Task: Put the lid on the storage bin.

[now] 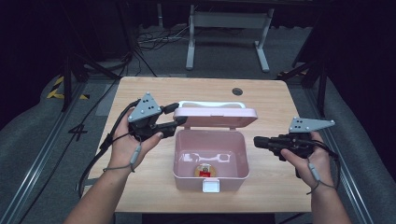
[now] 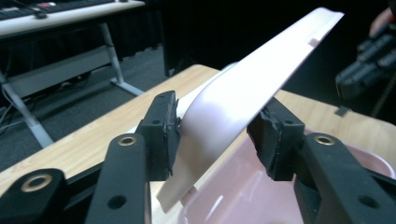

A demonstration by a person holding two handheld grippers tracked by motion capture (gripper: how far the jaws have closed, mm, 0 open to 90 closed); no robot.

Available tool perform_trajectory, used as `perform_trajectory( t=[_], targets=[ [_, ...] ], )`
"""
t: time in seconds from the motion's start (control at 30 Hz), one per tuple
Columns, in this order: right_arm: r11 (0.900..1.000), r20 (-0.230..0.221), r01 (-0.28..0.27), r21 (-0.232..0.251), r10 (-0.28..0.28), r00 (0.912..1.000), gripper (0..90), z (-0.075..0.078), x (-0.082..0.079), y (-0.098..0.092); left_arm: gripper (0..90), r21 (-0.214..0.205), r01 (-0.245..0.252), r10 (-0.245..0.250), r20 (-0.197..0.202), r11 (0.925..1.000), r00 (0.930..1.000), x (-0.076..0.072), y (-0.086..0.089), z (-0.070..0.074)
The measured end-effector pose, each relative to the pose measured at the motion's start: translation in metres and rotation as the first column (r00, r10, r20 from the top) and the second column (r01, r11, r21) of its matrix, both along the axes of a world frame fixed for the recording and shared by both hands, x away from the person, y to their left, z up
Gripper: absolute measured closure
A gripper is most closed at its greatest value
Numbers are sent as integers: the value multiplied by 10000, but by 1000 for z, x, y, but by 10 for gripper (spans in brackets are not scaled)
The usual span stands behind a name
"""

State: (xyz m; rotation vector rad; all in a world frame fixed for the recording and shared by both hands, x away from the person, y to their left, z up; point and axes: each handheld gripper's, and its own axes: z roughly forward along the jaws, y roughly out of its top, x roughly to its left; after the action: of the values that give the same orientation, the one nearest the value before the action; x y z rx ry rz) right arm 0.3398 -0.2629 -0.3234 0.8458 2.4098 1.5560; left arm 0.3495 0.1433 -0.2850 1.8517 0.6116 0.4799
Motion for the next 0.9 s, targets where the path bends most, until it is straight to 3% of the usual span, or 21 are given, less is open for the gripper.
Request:
perform_trajectory(
  t=[0.17,0.43,0.5,0.67,0.77,0.9],
  targets=[
    [9999,181,23,110,-25,9998,900,1,0,0,490,151,61,-62,14,9999,10000,-6,0,-3],
    [9996,268,-240,171,235,9994,900,-2,2,6,389,197,332,-322,-455,9993,9984,-18,4,-11],
    [9986,253,-373,370,364,9990,900,-2,2,8,377,534,477,-435,-783,9974,9960,-21,6,-15],
    [9980,250,-380,506,368,9990,900,-1,3,7,377,847,598,-510,-1029,9946,9934,-24,7,-18],
    [9978,262,-383,538,369,9990,900,-1,4,8,375,814,680,-580,-1194,9944,9911,-25,10,-19],
    [9974,261,-371,622,355,9990,900,-1,5,9,373,999,539,-401,-1353,9935,9900,-24,14,-24]
  ],
)
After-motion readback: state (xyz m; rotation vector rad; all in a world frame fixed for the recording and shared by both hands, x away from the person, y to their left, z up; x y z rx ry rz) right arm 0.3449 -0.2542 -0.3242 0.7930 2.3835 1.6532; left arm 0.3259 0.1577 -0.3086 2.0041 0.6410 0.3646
